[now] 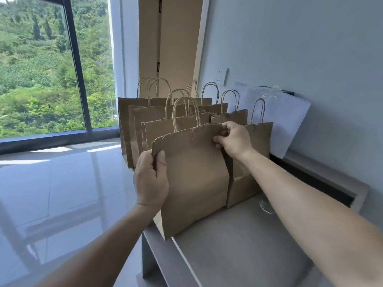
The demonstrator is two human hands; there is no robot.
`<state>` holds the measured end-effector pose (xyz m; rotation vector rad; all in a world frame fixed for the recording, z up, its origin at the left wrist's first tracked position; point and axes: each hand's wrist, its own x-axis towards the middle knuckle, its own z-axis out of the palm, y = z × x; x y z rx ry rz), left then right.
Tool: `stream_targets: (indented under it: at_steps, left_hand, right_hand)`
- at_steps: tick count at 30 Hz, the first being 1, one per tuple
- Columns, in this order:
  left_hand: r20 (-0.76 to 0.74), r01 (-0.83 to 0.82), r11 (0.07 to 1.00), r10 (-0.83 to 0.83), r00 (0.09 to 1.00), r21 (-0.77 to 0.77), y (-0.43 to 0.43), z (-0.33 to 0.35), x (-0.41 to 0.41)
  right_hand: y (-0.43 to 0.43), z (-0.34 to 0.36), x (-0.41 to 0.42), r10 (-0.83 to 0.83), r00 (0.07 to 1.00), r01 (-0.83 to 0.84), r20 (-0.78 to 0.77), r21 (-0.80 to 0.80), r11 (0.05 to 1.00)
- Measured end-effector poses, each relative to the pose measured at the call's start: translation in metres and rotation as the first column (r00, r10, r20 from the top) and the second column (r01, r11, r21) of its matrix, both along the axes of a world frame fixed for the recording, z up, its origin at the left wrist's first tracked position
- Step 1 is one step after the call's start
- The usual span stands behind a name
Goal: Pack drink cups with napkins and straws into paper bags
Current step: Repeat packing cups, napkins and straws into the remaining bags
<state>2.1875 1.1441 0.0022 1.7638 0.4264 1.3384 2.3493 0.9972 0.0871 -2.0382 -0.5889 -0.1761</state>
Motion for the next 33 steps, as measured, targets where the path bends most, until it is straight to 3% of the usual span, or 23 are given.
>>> stream_targets:
  at_steps: [6, 18, 21, 24, 26, 28, 31, 33]
  left_hand:
    - [0.077, 0.057, 0.997, -0.061, 0.995, 0.047, -0.007, -0.007, 0.021]
    - [0.028, 0.144, 0.990, -0.144, 0.989, 0.002, -0.011, -0.008, 0.018]
    - [0.114, -0.008, 0.968, -0.021, 0.993, 0.251, -0.013, 0.005, 0.009]
    - [0.205, -0.203, 0.787, 0.099, 0.974, 0.582, -0.021, 0.025, 0.004]
    - [0.128, -0.180, 0.677, 0.127, 0.984, 0.713, -0.036, 0.036, 0.001]
    - [-0.075, -0.009, 0.619, 0.111, 0.991, 0.786, -0.058, 0.043, -0.001]
    - [-0.412, 0.263, 0.578, 0.141, 0.900, 0.772, -0.093, 0.047, 0.000]
    - [-0.539, 0.368, 0.562, 0.171, 0.825, 0.741, -0.117, 0.047, 0.004]
  right_hand:
    - [-0.004, 0.011, 0.010, -0.048, 0.976, 0.072, 0.214, -0.108, 0.992]
    - [-0.012, 0.003, 0.005, -0.054, 0.964, 0.090, 0.260, -0.129, 0.988]
    - [-0.019, 0.006, -0.005, -0.052, 0.951, 0.081, 0.305, -0.085, 0.993]
    - [-0.032, 0.004, -0.021, -0.042, 0.928, 0.066, 0.370, -0.050, 0.997]
    - [-0.046, 0.002, -0.032, -0.046, 0.920, 0.069, 0.390, -0.046, 0.997]
    - [-0.068, -0.001, -0.043, -0.068, 0.924, 0.097, 0.377, -0.059, 0.994]
    - [-0.113, -0.008, -0.062, -0.091, 0.944, 0.137, 0.318, -0.127, 0.982]
    - [-0.151, -0.012, -0.077, -0.109, 0.952, 0.167, 0.286, -0.187, 0.968]
